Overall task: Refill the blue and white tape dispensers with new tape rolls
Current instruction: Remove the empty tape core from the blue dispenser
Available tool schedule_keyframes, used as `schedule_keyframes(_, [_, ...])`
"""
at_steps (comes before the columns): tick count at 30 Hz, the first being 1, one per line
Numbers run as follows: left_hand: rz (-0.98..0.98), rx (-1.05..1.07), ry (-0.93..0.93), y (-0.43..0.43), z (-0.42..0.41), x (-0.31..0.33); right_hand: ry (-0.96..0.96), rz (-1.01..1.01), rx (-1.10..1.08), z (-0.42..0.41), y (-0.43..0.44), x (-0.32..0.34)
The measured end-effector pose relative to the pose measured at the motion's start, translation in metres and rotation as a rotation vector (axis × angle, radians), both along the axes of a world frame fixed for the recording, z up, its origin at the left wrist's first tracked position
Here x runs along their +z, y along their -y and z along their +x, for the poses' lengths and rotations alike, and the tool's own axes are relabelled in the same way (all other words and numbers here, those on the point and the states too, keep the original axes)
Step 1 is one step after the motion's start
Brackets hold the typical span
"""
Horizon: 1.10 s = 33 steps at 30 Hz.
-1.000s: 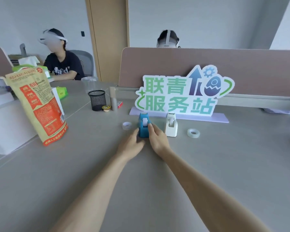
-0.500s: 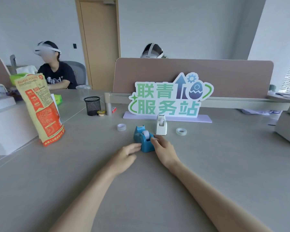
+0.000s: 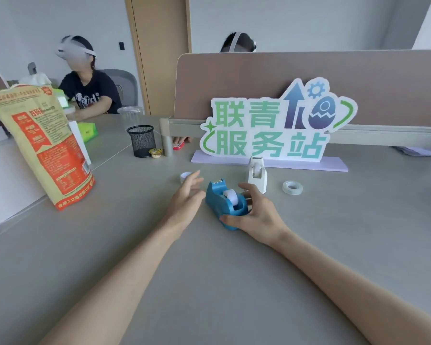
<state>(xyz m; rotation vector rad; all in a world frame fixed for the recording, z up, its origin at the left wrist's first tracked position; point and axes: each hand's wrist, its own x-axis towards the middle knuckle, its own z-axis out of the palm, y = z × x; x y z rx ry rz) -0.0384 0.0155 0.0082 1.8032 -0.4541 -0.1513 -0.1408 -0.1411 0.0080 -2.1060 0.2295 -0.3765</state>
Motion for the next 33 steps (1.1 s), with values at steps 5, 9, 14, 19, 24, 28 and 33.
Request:
schedule_keyframes(5, [0.133, -0.219, 0.03, -0.001, -0.009, -0.002, -0.031, 0.073, 0.084, 0.005, 0.015, 0.005])
schedule_keyframes(9, [0.096, -0.176, 0.049, -0.002, -0.012, -0.007, -0.008, 0.074, 0.132, 0.003, 0.017, 0.002])
schedule_keyframes(14, [0.073, -0.138, 0.049, -0.002, -0.006, -0.009, 0.061, -0.016, 0.138, 0.0, 0.012, -0.002])
schedule_keyframes(19, [0.073, -0.211, 0.037, -0.005, -0.001, -0.005, 0.128, -0.011, 0.082, 0.001, 0.01, 0.0])
schedule_keyframes(24, [0.057, -0.239, 0.055, -0.006, 0.002, -0.005, 0.12, -0.044, 0.1, 0.002, 0.015, 0.012])
schedule_keyframes(28, [0.045, -0.239, 0.077, -0.005, 0.002, -0.01, 0.028, -0.245, 0.167, 0.006, 0.023, 0.03])
schedule_keyframes(33, [0.048, -0.227, 0.121, -0.004, 0.002, -0.013, 0.127, -0.523, 0.126, 0.01, 0.023, 0.037])
